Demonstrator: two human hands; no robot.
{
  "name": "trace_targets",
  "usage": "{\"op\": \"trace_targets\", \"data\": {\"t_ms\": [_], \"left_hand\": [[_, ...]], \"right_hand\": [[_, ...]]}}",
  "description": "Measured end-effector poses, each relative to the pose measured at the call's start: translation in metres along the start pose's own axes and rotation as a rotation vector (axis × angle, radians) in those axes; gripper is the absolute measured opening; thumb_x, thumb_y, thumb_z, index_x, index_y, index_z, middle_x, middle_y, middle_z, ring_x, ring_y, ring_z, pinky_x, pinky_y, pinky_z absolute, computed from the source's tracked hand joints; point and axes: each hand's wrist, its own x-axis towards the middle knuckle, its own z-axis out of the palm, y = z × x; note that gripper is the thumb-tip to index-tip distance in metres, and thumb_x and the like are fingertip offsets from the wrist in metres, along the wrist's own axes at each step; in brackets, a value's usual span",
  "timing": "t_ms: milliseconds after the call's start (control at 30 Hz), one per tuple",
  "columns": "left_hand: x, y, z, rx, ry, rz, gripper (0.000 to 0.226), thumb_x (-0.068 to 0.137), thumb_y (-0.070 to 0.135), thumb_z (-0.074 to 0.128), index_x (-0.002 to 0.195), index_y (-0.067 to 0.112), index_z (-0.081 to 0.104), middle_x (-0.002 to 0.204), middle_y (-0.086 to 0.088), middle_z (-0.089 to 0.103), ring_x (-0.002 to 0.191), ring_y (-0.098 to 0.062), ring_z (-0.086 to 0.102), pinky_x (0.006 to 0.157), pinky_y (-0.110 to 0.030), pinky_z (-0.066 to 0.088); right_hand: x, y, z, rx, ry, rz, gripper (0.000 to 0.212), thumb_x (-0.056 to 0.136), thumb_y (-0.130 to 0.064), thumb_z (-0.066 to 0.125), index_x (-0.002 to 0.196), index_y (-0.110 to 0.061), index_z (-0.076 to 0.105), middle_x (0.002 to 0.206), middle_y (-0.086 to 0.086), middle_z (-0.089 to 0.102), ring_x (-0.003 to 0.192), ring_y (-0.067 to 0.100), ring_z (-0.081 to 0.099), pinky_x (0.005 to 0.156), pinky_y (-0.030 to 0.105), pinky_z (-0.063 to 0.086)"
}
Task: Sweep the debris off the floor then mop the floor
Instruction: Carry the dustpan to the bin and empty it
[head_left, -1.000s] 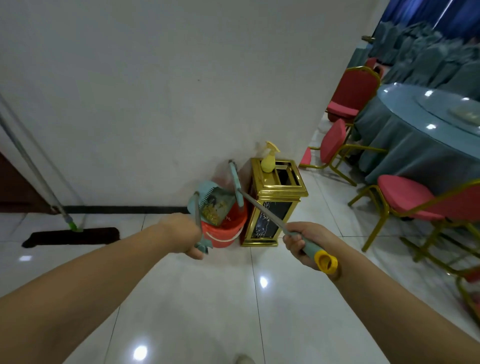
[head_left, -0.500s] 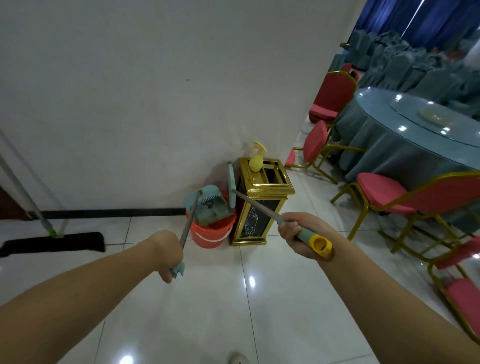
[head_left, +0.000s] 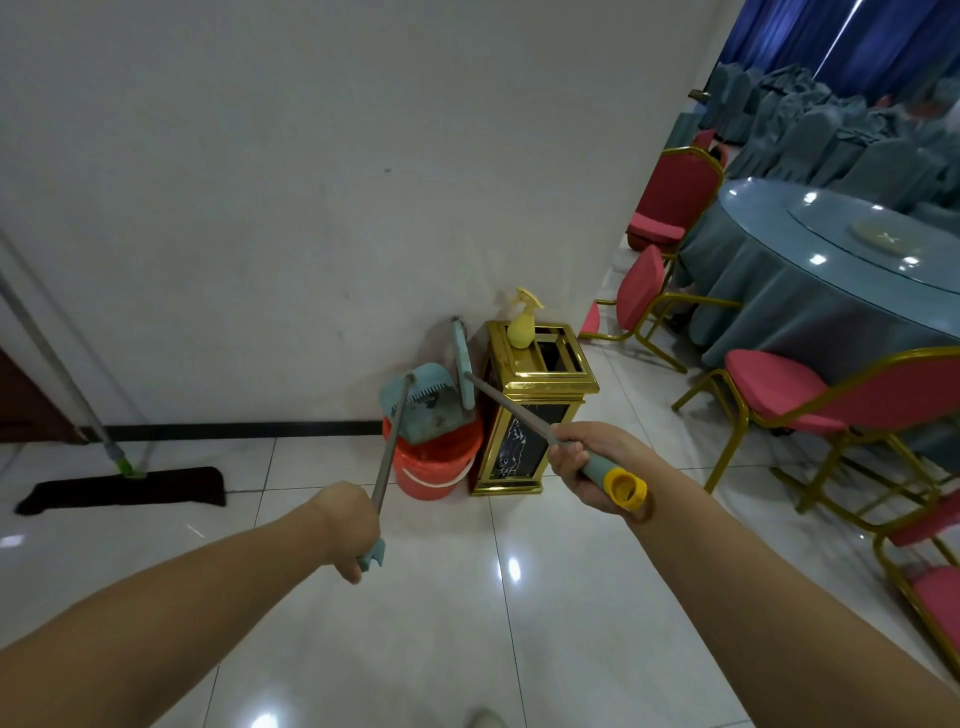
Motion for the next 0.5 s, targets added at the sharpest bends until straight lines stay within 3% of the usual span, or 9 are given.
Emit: {"op": "trace_targets", "data": {"t_ms": [67,233,500], "left_hand": [[0.0019,0.0051,0.0002,-0.009,-0.029,0.019,0.045,0.093,0.043,0.050,0.121,0.009,0.059,0.119,-0.009,0.064,0.106,-0.026,0.059,0.084,-0.033,0.041],[0.0063,0.0030,0.0008,-0.030,0.073,-0.045,0.049,0.090,0.053,0.049,0.106,0.010,0.065,0.103,-0.007,0.066,0.080,-0.022,0.052,0.079,-0.036,0.048],[0.0097,0.0109,0.0003,-0.060,0.104,-0.083,0.052,0.089,0.055,0.048,0.105,0.009,0.066,0.105,-0.008,0.067,0.078,-0.022,0.049,0.072,-0.034,0.044]], "right_hand": [[0.0010,0.0006,-0.0012,-0.003,0.007,-0.001,0.009,0.097,-0.010,0.046,0.099,-0.001,0.046,0.062,0.003,0.040,0.027,0.005,0.040,0.030,0.010,0.038],[0.0021,0.0035,-0.0060,-0.012,0.023,0.017,0.010,0.096,-0.008,0.046,0.101,0.000,0.047,0.059,0.004,0.043,0.027,0.006,0.041,0.029,0.010,0.039],[-0.0034,0.0020,-0.0043,-0.020,0.016,-0.006,0.011,0.096,-0.008,0.046,0.103,0.001,0.047,0.049,0.005,0.046,0.027,0.006,0.041,0.029,0.011,0.039]]}}
